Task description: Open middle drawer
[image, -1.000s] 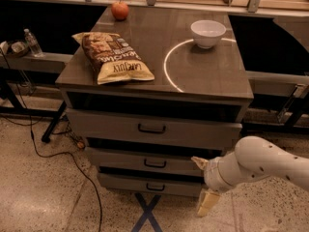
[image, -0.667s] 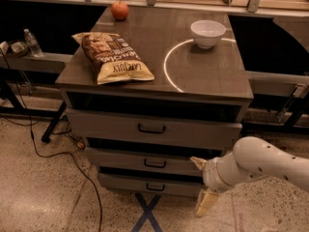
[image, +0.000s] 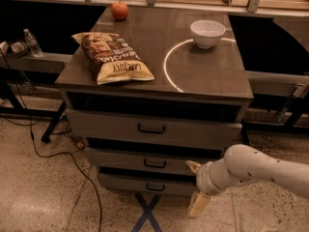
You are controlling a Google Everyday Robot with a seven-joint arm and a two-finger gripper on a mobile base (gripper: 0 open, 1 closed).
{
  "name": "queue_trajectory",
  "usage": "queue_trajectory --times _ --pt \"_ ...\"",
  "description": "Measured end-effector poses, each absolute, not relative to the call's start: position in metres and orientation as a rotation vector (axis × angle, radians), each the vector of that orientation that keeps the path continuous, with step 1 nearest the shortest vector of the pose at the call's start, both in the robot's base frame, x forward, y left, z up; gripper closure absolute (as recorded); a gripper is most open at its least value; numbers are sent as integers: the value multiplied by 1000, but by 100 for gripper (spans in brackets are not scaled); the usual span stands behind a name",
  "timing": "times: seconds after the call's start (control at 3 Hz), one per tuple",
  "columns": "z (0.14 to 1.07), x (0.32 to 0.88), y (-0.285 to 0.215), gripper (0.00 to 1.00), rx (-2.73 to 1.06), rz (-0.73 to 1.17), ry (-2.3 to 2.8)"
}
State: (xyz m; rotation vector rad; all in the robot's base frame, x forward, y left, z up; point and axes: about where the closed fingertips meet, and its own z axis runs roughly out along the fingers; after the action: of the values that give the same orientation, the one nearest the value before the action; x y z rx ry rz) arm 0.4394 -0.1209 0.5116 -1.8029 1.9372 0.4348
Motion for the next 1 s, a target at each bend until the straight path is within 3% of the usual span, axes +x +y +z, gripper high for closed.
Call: queue_trajectory --times 1.0 --pt "460 503 -128 0 -1636 336 1908"
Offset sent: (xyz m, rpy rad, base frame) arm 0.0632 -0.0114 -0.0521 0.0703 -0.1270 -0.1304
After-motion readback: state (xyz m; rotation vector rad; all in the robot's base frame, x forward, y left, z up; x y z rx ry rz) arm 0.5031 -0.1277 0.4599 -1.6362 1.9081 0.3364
